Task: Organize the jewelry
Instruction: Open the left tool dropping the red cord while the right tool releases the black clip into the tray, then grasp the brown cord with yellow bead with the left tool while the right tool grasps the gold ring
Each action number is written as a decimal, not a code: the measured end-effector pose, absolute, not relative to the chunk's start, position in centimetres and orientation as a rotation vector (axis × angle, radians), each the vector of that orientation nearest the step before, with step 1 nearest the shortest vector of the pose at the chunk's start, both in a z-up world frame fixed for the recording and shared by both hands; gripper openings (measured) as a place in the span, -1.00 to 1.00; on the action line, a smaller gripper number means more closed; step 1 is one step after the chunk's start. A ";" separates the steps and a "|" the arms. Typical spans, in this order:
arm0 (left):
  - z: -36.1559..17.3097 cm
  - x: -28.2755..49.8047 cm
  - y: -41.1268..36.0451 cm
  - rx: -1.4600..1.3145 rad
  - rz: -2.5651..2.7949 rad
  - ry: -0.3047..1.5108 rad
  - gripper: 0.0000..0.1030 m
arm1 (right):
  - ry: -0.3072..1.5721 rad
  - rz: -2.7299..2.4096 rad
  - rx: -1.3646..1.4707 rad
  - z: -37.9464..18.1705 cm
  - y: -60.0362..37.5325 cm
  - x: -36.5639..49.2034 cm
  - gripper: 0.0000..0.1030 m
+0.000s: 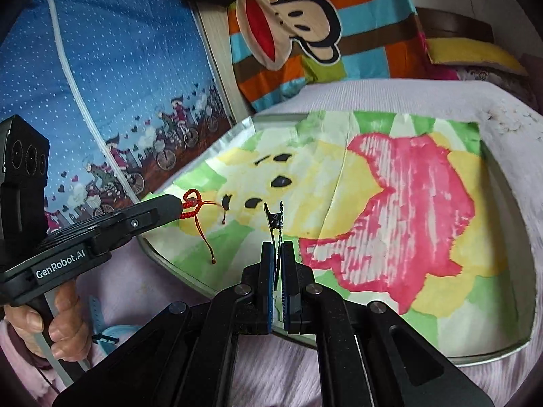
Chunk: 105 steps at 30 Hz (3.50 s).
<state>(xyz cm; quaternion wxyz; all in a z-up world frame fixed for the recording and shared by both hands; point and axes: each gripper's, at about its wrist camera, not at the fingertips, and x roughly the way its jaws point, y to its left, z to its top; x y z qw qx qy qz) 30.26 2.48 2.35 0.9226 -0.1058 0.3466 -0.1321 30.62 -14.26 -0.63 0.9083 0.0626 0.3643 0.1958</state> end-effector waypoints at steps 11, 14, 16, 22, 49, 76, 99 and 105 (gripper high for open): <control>1.4 30.2 2.8 -0.219 -0.239 0.791 -0.85 | 0.802 0.393 0.124 -1.7 -13.8 31.1 -0.89; 1.8 29.0 3.1 -0.233 -0.251 0.757 -0.63 | 0.764 0.373 0.132 -1.1 -14.7 30.2 -0.77; 2.2 28.0 3.2 -0.235 -0.255 0.717 -0.33 | 0.721 0.362 0.135 -0.5 -15.3 29.1 -0.48; 3.5 23.7 3.2 -0.232 -0.227 0.578 0.45 | 0.584 0.309 0.130 1.3 -17.4 24.6 -0.19; 0.7 10.3 0.6 -0.119 -0.187 0.425 1.00 | 0.318 0.216 0.073 2.5 -22.0 8.0 0.97; -2.0 8.8 -3.3 0.012 -0.471 0.594 0.56 | 0.591 0.235 0.051 -3.5 -23.7 10.1 0.43; -2.9 10.8 -6.2 0.030 -0.557 0.688 -0.54 | 0.681 0.259 0.065 -5.3 -23.2 12.7 -0.53; -2.9 10.6 -6.1 -0.002 -0.543 0.673 -0.57 | 0.674 0.278 0.048 -5.5 -22.7 12.6 -0.78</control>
